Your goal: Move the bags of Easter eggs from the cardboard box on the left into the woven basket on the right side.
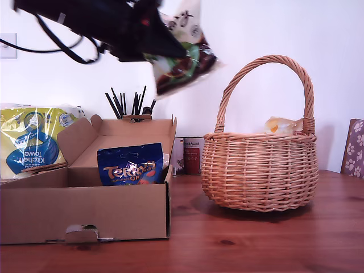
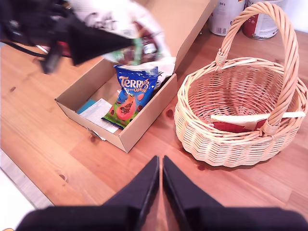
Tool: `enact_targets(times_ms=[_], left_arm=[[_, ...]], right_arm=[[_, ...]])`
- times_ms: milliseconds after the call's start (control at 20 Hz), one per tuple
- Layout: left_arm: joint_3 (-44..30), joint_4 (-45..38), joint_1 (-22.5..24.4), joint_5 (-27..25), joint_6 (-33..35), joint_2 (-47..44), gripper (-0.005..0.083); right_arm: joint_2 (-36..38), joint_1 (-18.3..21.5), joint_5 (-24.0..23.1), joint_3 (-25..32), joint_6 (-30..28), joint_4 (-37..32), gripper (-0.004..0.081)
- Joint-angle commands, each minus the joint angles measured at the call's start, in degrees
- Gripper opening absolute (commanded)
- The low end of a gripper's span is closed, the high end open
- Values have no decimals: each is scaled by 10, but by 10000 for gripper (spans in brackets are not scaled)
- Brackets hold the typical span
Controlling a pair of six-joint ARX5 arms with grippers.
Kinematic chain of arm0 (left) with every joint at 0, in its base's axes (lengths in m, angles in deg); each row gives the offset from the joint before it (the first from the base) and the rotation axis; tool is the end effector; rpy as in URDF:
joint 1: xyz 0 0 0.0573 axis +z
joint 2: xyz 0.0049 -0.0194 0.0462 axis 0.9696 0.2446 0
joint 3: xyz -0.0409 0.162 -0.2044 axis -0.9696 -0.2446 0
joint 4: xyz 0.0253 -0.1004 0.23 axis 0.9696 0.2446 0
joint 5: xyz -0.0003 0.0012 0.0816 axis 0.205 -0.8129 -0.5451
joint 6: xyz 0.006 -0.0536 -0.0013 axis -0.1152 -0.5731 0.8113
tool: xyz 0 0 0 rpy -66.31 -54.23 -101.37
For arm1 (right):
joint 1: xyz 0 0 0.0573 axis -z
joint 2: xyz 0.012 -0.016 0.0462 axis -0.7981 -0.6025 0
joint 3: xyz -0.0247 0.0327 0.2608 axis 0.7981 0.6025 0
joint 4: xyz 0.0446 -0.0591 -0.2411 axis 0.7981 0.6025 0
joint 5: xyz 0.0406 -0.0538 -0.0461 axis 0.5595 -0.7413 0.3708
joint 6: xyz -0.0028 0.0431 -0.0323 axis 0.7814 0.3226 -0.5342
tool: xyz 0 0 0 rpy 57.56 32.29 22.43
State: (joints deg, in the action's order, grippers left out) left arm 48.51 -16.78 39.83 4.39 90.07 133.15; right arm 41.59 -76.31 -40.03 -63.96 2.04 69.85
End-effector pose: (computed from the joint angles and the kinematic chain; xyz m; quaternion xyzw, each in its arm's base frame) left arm 0.2511 -0.1942 0.2656 0.0339 0.0835 -0.4616 0.8825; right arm 0.0975 0.0502 0.3558 -0.0554 0.2671 0.3247 0.9056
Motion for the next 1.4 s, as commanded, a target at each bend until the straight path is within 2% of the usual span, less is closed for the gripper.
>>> enact_targets(times_ms=[0,250,400,550,750,1050,1100,1200,1250,1350], left_arm=[[21,-33,-12,-10,-12,42,62],[132,-37,-42,-41,-11,168,62],[203,1,-47,-50,-11,235,63],[256,29,-50,-51,-11,287,125],[289,49,-66,-57,-11,325,134],[291,83,-88,-79,-11,335,137],[291,85,-88,-85,-11,335,177],[291,86,-88,-112,-11,335,343],[292,85,-88,-120,-11,334,398],[301,101,-88,-120,-11,326,408]], right_arm=[[4,-2,0,3,0,-1,-12],[4,-3,0,3,0,-1,-12],[4,-3,0,3,0,-4,-12],[4,-3,0,3,0,-10,-12],[4,-3,0,3,0,-10,-12],[4,-3,0,3,0,-9,-12],[4,-3,0,3,0,-9,-12],[4,-3,0,3,0,-8,-12],[4,-3,0,3,0,-8,-12],[3,-3,0,3,0,-9,-12]])
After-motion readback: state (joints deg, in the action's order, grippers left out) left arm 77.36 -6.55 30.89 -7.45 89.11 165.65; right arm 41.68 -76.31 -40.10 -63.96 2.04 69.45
